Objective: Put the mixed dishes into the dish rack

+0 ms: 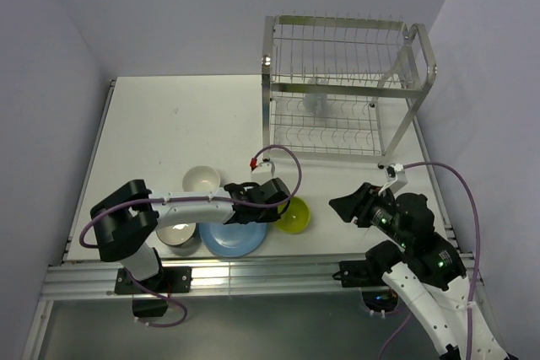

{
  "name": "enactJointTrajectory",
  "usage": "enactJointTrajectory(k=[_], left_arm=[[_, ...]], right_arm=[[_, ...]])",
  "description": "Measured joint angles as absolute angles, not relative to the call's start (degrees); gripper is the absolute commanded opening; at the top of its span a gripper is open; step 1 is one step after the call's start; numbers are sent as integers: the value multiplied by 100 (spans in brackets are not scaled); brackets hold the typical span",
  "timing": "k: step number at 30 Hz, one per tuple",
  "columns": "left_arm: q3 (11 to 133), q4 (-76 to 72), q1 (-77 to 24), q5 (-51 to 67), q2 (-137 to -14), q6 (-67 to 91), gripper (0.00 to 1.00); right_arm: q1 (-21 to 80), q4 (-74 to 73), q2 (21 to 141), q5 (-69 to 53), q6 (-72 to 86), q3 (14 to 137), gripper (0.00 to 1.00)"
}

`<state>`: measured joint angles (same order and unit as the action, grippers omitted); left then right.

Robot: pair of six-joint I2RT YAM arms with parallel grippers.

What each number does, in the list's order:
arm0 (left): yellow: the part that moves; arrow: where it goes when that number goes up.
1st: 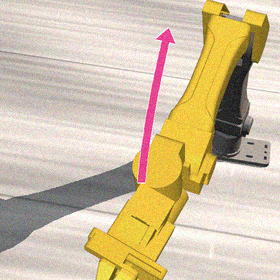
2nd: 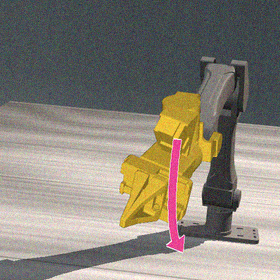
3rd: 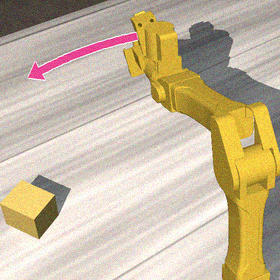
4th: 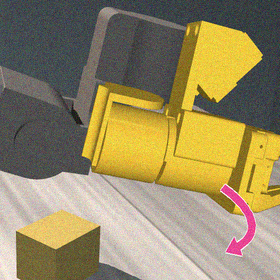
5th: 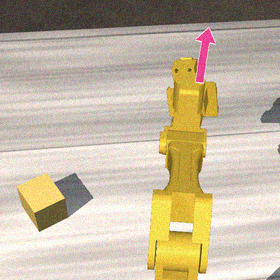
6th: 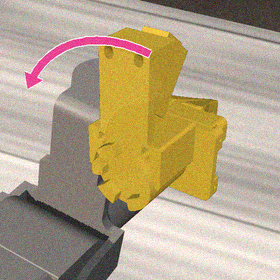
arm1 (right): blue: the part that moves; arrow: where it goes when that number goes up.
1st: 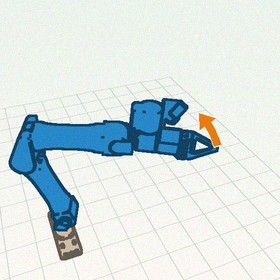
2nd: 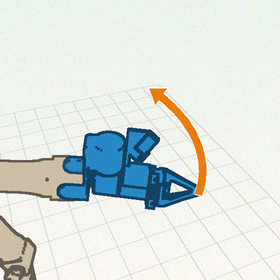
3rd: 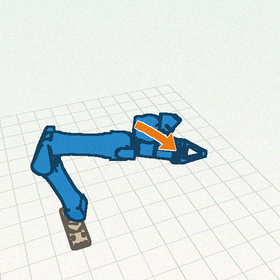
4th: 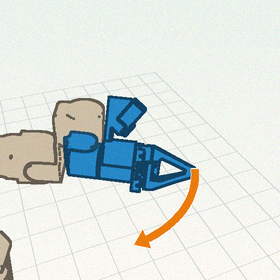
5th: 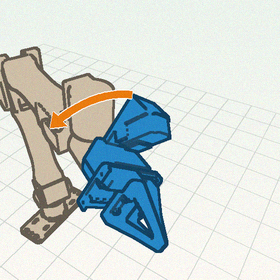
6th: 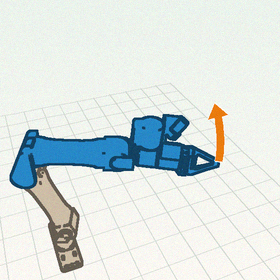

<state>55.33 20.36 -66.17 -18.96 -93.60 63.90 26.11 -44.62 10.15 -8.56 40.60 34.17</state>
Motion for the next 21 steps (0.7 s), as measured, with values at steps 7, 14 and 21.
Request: enactJointTrajectory(k=[7,14,21], left_arm=[[5623,2062,-6554,-1769,-9454,6217,0],[5802,2152,-6523,-1645,-9461,6016,0],[5929,2410,-6420,-1345,-9183,5660,0]], right_arm=[[2611,-4539,1535,-1009,3736,3662,60],[2611,-4683,1820,-1135,3496,3946,57],[2624,-4899,2156,-1179,3203,4329,54]])
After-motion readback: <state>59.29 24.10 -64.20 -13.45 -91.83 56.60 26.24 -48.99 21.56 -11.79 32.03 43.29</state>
